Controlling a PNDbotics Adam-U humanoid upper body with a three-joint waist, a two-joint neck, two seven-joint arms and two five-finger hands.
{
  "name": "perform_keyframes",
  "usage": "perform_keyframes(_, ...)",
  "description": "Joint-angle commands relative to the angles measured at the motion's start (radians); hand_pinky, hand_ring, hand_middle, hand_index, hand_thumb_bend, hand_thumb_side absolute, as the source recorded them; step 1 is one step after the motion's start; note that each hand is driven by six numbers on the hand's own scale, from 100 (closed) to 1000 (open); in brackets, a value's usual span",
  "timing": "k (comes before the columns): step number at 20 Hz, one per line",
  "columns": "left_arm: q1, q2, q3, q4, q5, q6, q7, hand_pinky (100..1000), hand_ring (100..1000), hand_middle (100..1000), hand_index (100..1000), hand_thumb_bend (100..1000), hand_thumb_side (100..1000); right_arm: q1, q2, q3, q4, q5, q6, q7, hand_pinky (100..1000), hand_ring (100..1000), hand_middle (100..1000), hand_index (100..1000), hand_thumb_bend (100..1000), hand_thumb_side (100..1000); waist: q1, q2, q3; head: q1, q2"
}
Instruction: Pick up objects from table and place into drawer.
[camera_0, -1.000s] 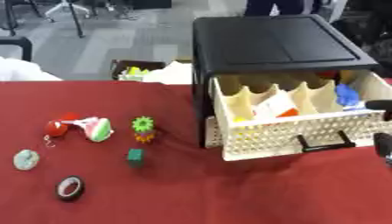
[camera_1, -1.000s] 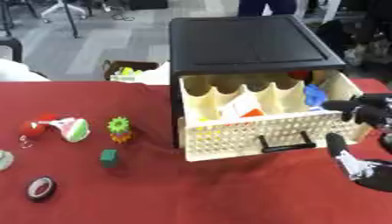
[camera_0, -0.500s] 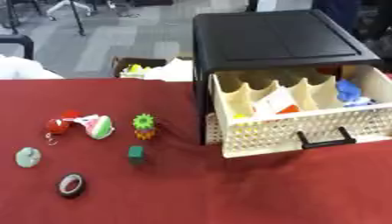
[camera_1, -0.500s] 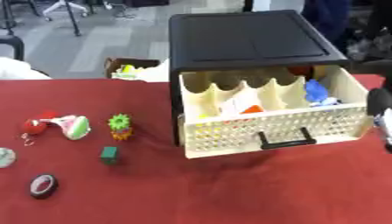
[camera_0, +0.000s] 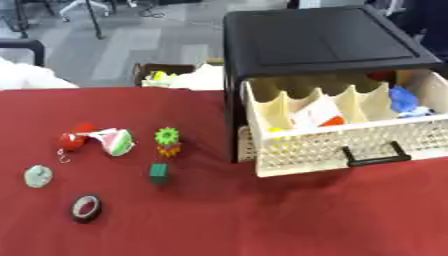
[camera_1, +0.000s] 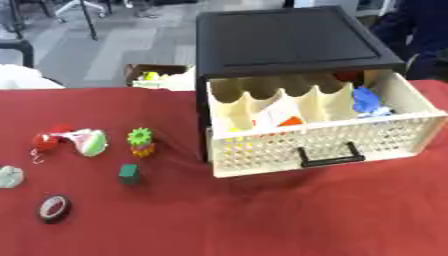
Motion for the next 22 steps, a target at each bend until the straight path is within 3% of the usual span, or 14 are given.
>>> perform_keyframes(1,-0.016,0.037,0.004,-0.018,0.004,-0.002,0.009,453,510,602,702,100,816,-0.029,0.008,0.008,-0.005,-0.050,-0.042,-0.030,227,447,468,769,100,1000,0.001,-0.020,0.002,0.000,0.011)
perform_keyframes(7,-0.031,0.072,-0.003,-0.018,0.004,0.000,0.028,451,510,607,709,100,789,-0.083,0.098,0.038,-0.005,-0.165,-0.074,0.058,339,498,527,803,100,1000,0.013,-0.019,0.007,-0.001,0.023)
perform_keyframes(12,-0.048,0.158,-0.012,-0.018,-0.013,0.000,0.054,452,514,618,727,100,738,-0.095,0.151,0.028,-0.005,-0.235,-0.088,0.129,385,510,530,805,100,1000,0.022,-0.021,0.008,0.003,0.036)
perform_keyframes(17,-0.045,0.301,-0.019,-0.018,-0.083,0.019,0.055,454,522,686,814,100,667,-0.084,0.165,0.018,-0.005,-0.249,-0.104,0.161,382,507,523,800,100,1000,0.032,-0.026,0.002,0.006,0.056)
perform_keyframes(22,-0.022,0.481,-0.039,-0.018,-0.194,0.071,-0.017,453,503,735,900,100,686,-0.073,0.157,0.010,-0.005,-0.249,-0.124,0.155,387,510,522,799,100,1000,0.040,-0.034,-0.001,0.013,0.068)
